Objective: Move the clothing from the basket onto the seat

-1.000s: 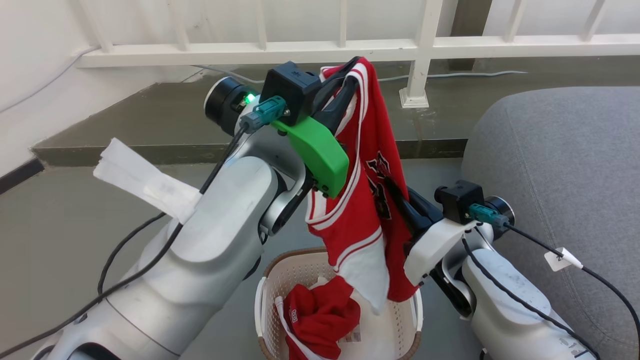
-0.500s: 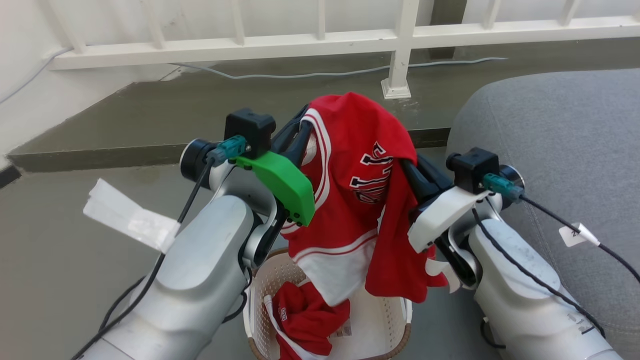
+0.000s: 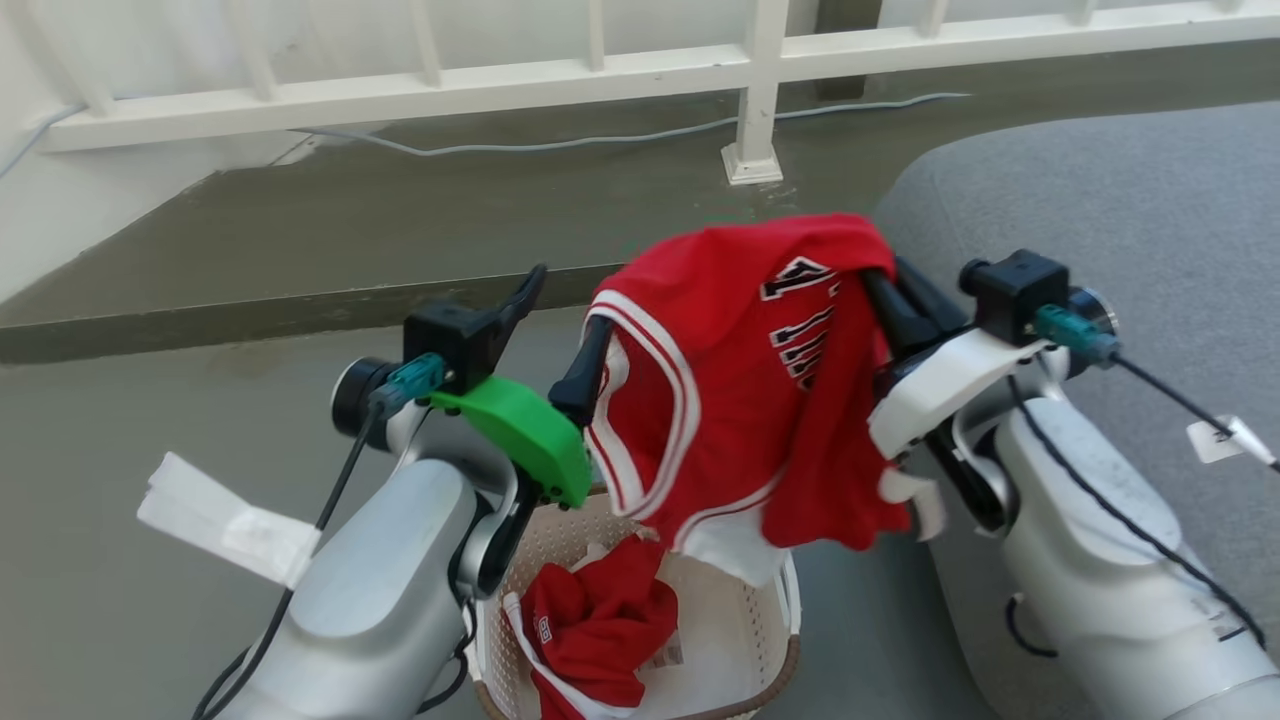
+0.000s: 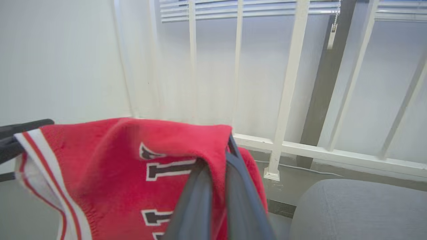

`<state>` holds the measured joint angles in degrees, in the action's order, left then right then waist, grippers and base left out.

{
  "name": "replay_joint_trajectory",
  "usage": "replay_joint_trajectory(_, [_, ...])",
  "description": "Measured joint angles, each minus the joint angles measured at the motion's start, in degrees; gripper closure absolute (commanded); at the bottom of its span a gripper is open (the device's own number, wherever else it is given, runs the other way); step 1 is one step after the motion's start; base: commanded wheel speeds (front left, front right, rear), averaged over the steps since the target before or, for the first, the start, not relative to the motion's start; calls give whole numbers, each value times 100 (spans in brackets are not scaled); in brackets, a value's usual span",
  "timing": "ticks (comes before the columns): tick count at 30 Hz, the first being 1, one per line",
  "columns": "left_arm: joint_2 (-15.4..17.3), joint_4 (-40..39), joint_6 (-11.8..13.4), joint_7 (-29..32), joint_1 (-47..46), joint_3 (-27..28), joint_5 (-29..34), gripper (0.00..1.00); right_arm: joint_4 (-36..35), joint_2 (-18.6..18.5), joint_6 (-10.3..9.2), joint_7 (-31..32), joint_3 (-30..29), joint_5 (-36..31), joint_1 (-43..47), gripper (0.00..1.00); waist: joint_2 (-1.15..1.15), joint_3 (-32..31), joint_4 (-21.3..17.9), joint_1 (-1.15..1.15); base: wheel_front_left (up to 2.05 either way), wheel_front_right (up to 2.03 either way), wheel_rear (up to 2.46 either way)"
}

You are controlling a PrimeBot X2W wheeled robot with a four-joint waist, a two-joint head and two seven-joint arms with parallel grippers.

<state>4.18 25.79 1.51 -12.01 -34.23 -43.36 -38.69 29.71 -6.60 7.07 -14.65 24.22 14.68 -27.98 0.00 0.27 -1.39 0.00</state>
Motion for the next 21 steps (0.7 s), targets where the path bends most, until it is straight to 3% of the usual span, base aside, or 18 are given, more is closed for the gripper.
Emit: replay_joint_trajectory(21, [88,11,-259,-191,764,-78,38,0,-589,-647,-120,-1,-822,1,-132,100,0,20,-812,0,0,0,0])
